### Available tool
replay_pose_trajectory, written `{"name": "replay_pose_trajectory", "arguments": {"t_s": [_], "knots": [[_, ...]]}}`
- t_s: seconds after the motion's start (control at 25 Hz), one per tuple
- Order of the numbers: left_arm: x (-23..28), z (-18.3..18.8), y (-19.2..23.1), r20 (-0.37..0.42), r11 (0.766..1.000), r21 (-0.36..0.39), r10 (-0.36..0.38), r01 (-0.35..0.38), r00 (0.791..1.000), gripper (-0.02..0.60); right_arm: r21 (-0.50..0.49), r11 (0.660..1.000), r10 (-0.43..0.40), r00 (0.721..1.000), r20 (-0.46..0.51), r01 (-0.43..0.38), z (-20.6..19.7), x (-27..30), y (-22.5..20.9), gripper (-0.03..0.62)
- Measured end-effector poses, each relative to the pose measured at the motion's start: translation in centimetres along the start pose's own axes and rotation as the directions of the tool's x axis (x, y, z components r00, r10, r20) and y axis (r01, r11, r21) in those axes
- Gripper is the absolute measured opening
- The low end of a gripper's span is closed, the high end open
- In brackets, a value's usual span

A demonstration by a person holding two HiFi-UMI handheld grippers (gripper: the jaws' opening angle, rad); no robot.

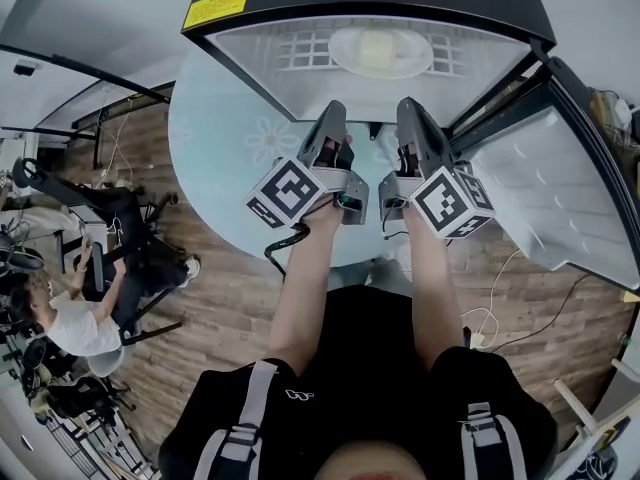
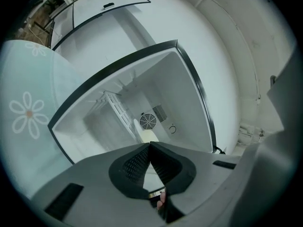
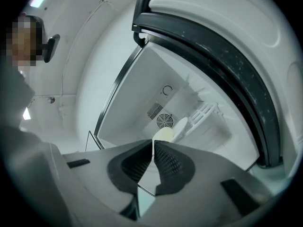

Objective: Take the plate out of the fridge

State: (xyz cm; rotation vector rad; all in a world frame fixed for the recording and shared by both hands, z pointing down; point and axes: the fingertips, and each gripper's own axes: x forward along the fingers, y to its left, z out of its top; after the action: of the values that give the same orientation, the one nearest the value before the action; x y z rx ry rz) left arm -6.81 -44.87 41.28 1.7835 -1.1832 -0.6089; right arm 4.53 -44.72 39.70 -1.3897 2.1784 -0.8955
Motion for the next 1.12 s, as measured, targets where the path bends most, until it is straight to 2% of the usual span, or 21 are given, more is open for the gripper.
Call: {"name": "replay_pose_trajectory", "arguments": {"t_s": [0.12,0.16,0.2,0.36,0.48,0.52,0.64,0.84,1.12], "knots": [[1.0,-0.3,0.3,-0.034,1.000,0.022,0.005,-0.004,0.999,0.003,-0.009,1.000,-0.006,1.000,0.004,0.006,0.1,0.5,-0.5,0.003],[1.3,-0.5,0.3,-0.044,0.999,0.033,0.003,-0.001,0.999,0.019,-0.001,1.000,-0.005,1.000,0.003,0.005,0.0,0.7,-0.7,0.010],[1.6,-0.6,0.2,-0.052,0.999,0.040,-0.003,0.005,0.999,0.064,0.010,1.000,-0.003,1.000,0.002,0.003,0.0,0.9,-0.9,0.041],[2.8,-0.4,0.3,-0.057,0.999,0.025,-0.022,0.024,0.998,0.069,0.044,0.999,-0.001,1.000,0.006,0.001,-0.2,1.7,-1.6,0.051],[3.7,-0.1,0.5,-0.059,1.000,0.006,-0.024,0.024,0.998,0.071,0.069,0.998,0.005,1.000,0.016,-0.006,-0.2,2.5,-1.9,0.168],[4.0,-0.1,0.6,-0.065,1.000,0.008,-0.019,0.020,0.998,0.073,0.075,0.997,0.000,1.000,0.020,-0.001,-0.1,2.7,-2.1,0.188],[5.0,0.0,1.0,-0.076,1.000,0.004,-0.008,0.008,0.997,0.129,0.102,0.995,-0.016,1.000,0.024,0.014,0.0,3.2,-3.0,0.192],[6.1,0.0,1.3,-0.077,0.999,-0.046,-0.021,0.018,0.997,0.127,0.172,0.985,-0.009,0.999,0.038,0.003,0.2,4.2,-3.4,0.192],[7.5,-0.4,0.5,-0.102,0.997,-0.058,-0.061,0.055,0.993,0.101,0.209,0.978,-0.006,0.998,0.062,-0.007,0.9,5.3,-3.8,0.192]]}}
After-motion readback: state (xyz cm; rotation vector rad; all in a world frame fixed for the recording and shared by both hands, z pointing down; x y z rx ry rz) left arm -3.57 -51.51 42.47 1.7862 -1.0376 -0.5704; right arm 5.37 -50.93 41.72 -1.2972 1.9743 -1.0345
